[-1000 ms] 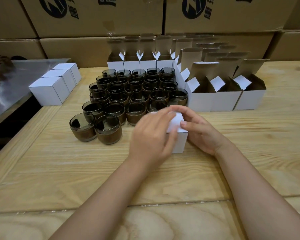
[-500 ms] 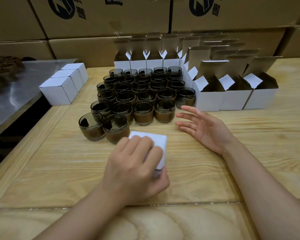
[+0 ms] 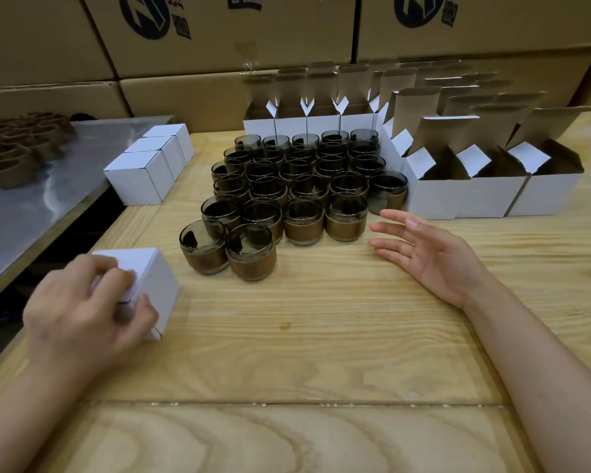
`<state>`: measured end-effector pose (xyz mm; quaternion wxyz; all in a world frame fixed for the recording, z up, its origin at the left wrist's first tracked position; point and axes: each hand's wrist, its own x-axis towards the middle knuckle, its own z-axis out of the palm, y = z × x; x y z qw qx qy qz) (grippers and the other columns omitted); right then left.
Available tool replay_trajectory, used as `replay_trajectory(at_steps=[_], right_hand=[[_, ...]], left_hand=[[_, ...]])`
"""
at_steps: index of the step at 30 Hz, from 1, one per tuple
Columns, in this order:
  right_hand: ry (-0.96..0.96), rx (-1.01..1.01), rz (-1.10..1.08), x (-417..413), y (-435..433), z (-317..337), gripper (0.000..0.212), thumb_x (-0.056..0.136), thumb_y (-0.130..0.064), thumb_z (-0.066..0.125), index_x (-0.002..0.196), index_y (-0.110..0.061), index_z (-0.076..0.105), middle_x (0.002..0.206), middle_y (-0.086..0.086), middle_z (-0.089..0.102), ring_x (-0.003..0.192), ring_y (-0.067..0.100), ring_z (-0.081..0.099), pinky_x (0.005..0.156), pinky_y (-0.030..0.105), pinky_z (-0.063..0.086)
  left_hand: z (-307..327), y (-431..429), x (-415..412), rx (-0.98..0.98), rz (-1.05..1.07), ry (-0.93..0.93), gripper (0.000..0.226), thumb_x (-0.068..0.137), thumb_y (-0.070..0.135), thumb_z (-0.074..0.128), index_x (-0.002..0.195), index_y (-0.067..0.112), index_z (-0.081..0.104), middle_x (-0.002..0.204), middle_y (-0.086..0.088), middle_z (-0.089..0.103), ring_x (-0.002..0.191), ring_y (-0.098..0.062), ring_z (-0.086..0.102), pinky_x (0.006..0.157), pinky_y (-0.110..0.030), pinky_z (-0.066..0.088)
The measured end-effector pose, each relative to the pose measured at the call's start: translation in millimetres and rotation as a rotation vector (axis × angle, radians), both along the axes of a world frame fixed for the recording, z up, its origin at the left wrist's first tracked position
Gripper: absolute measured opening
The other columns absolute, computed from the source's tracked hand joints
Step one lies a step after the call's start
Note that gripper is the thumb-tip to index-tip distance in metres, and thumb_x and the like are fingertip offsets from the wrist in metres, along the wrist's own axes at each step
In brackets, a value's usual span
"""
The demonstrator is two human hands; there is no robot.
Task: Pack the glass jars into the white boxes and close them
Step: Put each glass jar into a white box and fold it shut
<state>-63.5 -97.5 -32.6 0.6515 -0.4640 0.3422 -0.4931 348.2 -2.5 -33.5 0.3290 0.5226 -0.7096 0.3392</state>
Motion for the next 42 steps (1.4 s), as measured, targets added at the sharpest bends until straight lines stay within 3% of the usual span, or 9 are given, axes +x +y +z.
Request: replay_trajectory(at_steps=[5, 9, 14, 18, 24, 30, 34, 38, 42], right_hand=[[0.000, -0.008, 0.015, -1.0, -1.0, -0.6, 0.051, 0.078, -0.032, 0.060, 0.124, -0.012, 0.057, 0.121, 0.014, 0.063, 0.113, 0.030, 0.062, 0.095, 0.035, 0.052], [0.016, -0.015, 0.019, -1.4, -3.0, -2.3, 0.045, 0.083, -0.025, 0.052, 0.125, -0.010, 0.057, 0.121, 0.015, 0.063, 0.114, 0.031, 0.061, 0.096, 0.036, 0.051], [-0.001, 0.000, 0.012, -1.6, -4.1, -2.5, 0.043, 0.084, -0.022, 0.050, 0.125, -0.010, 0.057, 0.124, 0.019, 0.062, 0.113, 0.032, 0.061, 0.095, 0.036, 0.051], [-0.001, 0.005, 0.014, -2.6, -5.5, -3.7, 0.042, 0.085, -0.021, 0.050, 0.125, -0.010, 0.057, 0.123, 0.018, 0.062, 0.114, 0.033, 0.061, 0.095, 0.037, 0.051], [-0.010, 0.014, 0.016, -3.2, -6.6, -4.4, 0.042, 0.085, -0.019, 0.049, 0.125, -0.009, 0.058, 0.123, 0.019, 0.062, 0.113, 0.033, 0.061, 0.095, 0.037, 0.051], [-0.014, 0.008, 0.033, -2.8, -6.1, -4.2, 0.046, 0.082, -0.022, 0.057, 0.126, -0.008, 0.057, 0.121, 0.019, 0.063, 0.111, 0.032, 0.062, 0.096, 0.037, 0.050], [-0.012, 0.016, 0.025, -1.8, -6.0, -3.3, 0.044, 0.083, -0.019, 0.051, 0.125, -0.008, 0.057, 0.120, 0.019, 0.063, 0.109, 0.031, 0.063, 0.094, 0.035, 0.052], [-0.013, 0.016, 0.025, -0.2, -5.7, -2.0, 0.044, 0.082, -0.019, 0.052, 0.124, -0.008, 0.057, 0.117, 0.017, 0.065, 0.107, 0.029, 0.064, 0.092, 0.034, 0.053], [-0.019, 0.018, 0.027, 0.5, -4.8, -1.1, 0.042, 0.082, -0.020, 0.053, 0.123, -0.009, 0.058, 0.115, 0.015, 0.066, 0.106, 0.028, 0.065, 0.093, 0.034, 0.053]], left_hand=[[-8.5, -35.7, 35.5, 0.042, 0.182, 0.099, 0.038, 0.093, 0.033, 0.046, 0.101, 0.000, 0.062, 0.105, -0.021, 0.061, 0.089, -0.043, 0.059, 0.076, -0.055, 0.050], [-4.5, -58.9, 46.1, 0.144, 0.308, 0.200, 0.044, 0.090, 0.037, 0.042, 0.119, 0.011, 0.062, 0.118, -0.014, 0.063, 0.109, -0.037, 0.054, 0.093, -0.052, 0.040], [14.4, -87.2, 43.0, 0.386, 0.355, 0.283, 0.057, 0.071, 0.024, 0.046, 0.127, 0.013, 0.051, 0.122, -0.019, 0.061, 0.115, -0.040, 0.048, 0.094, -0.050, 0.037], [24.5, -110.8, 49.4, 0.508, 0.395, 0.385, 0.061, 0.074, 0.005, 0.061, 0.130, 0.021, 0.043, 0.130, -0.012, 0.055, 0.119, -0.038, 0.046, 0.088, -0.053, 0.044], [27.2, -141.5, 55.9, 0.601, 0.397, 0.431, 0.069, 0.077, 0.002, 0.057, 0.139, 0.022, 0.035, 0.145, -0.007, 0.044, 0.123, -0.038, 0.046, 0.090, -0.052, 0.041], [33.7, -169.7, 61.6, 0.696, 0.405, 0.452, 0.068, 0.077, 0.000, 0.056, 0.137, 0.023, 0.034, 0.128, -0.020, 0.052, 0.109, -0.045, 0.051, 0.079, -0.045, 0.039], [39.4, -178.2, 63.1, 0.762, 0.403, 0.441, 0.064, 0.080, -0.001, 0.057, 0.137, 0.018, 0.036, 0.128, -0.020, 0.048, 0.114, -0.044, 0.048, 0.090, -0.049, 0.042], [56.9, -174.8, 34.5, 0.560, 0.365, 0.385, 0.056, 0.085, 0.002, 0.052, 0.140, 0.009, 0.041, 0.150, -0.017, 0.035, 0.141, -0.033, 0.028, 0.112, -0.050, 0.023], [75.8, -137.7, -60.7, 0.241, -0.071, 0.593, 0.023, 0.088, 0.008, 0.050, 0.106, 0.011, 0.063, 0.106, -0.009, 0.067, 0.095, -0.020, 0.061, 0.086, -0.025, 0.044]])
